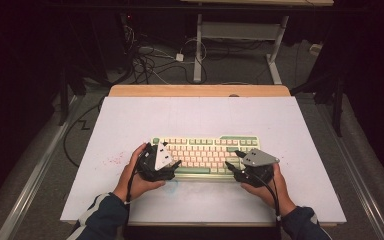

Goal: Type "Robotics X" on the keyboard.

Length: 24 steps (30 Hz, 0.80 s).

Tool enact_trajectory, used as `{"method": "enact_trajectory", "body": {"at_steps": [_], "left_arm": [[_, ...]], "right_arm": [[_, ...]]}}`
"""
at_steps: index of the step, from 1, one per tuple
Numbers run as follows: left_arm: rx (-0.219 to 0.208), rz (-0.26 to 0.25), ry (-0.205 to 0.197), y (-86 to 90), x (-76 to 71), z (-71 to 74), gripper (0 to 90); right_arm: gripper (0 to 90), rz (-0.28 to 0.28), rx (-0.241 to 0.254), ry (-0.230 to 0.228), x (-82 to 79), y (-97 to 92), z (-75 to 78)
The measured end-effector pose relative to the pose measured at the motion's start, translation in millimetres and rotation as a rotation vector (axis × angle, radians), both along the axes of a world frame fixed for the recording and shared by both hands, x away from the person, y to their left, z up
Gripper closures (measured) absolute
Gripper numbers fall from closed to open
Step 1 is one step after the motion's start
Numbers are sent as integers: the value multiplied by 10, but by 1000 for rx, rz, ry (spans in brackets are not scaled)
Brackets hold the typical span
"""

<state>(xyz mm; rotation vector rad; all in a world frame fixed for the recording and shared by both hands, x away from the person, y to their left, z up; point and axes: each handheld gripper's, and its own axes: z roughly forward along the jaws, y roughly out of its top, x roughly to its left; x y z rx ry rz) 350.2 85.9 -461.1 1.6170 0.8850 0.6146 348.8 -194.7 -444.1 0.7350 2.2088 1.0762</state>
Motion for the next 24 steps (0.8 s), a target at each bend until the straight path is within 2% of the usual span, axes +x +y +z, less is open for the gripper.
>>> {"method": "enact_trajectory", "body": {"at_steps": [4, 10, 12, 15, 19, 24], "left_arm": [[8, 2, 4, -12, 1, -20, 206], [10, -4, 0, -31, -20, -38, 163], [21, 0, -18, -39, -27, -46, 155], [19, -6, -23, -43, -38, -46, 155], [17, -9, -33, -43, -50, -39, 155], [16, -1, -37, -47, -50, -42, 155]], "right_arm": [[337, -16, 22, -29, -8, -4, 7], [186, -92, 22, -65, -4, 28, -16], [195, -89, 22, -76, -11, 36, -19], [172, -85, 41, -90, -26, 42, -14], [167, -102, 28, -96, -25, 49, -18], [169, -96, 21, -99, -37, 64, -18]]}}
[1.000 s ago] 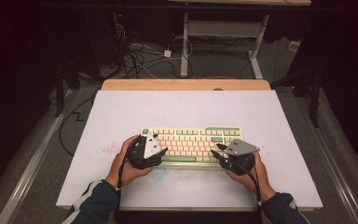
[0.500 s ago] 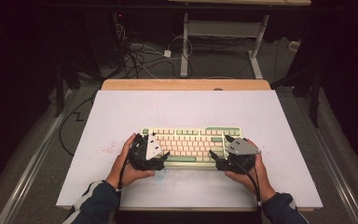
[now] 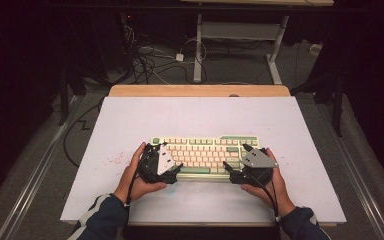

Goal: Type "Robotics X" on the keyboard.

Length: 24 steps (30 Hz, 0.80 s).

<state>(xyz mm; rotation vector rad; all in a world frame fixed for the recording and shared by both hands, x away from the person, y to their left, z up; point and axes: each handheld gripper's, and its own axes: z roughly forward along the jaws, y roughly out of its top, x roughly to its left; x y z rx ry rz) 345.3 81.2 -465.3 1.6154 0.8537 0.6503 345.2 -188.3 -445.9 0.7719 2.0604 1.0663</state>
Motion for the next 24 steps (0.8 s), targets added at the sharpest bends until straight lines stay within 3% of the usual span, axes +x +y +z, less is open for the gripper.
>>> {"method": "enact_trajectory", "body": {"at_steps": [10, 24], "left_arm": [[-8, -3, -17, -6, -53, 28, 155], [-18, -1, -46, 100, -167, 70, 155]], "right_arm": [[176, 13, -29, -32, -70, 33, 26], [182, 14, -23, -52, -176, -19, 90]]}}
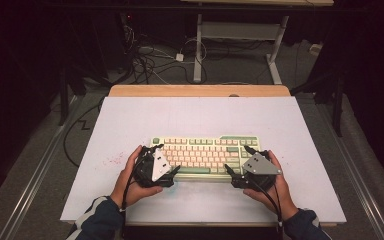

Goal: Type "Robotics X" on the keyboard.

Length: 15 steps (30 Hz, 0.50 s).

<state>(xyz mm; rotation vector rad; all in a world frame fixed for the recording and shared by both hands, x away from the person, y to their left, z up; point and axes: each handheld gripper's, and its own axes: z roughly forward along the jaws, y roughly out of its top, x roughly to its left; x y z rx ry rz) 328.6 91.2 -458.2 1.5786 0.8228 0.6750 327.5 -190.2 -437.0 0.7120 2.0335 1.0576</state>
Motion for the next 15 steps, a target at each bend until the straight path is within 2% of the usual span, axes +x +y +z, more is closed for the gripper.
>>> {"method": "enact_trajectory", "body": {"at_steps": [8, 15], "left_arm": [[-15, 10, -19, 95, -66, 49, 155], [-17, 9, -17, 142, -94, 48, 155]], "right_arm": [[186, 1, 5, -14, -64, -46, 43], [190, -11, -7, -20, -87, -90, 46]]}}
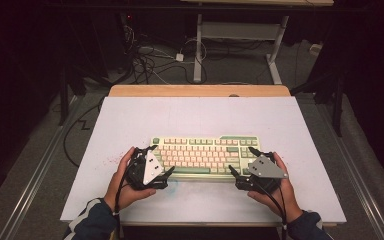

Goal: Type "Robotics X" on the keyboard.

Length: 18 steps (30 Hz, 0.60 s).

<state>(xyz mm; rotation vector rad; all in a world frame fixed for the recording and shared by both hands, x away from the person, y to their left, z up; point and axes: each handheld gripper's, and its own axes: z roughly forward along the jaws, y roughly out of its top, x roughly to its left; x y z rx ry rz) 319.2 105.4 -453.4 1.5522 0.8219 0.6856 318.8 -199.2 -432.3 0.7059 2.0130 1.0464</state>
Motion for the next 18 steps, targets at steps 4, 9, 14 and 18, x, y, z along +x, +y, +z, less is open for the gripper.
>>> {"method": "enact_trajectory", "body": {"at_steps": [4, 9, 14, 18], "left_arm": [[8, -3, -2, 30, -36, -16, 155], [8, -2, -3, 73, -70, -37, 155], [14, -2, -8, 120, -103, -50, 155], [16, -5, -5, 168, -138, -77, 155]], "right_arm": [[197, -21, -14, -4, -27, -32, -17], [198, -30, -10, -14, -55, -82, -9], [199, -41, -7, -23, -75, -130, -2], [199, -46, -7, -21, -92, -177, -12]]}}
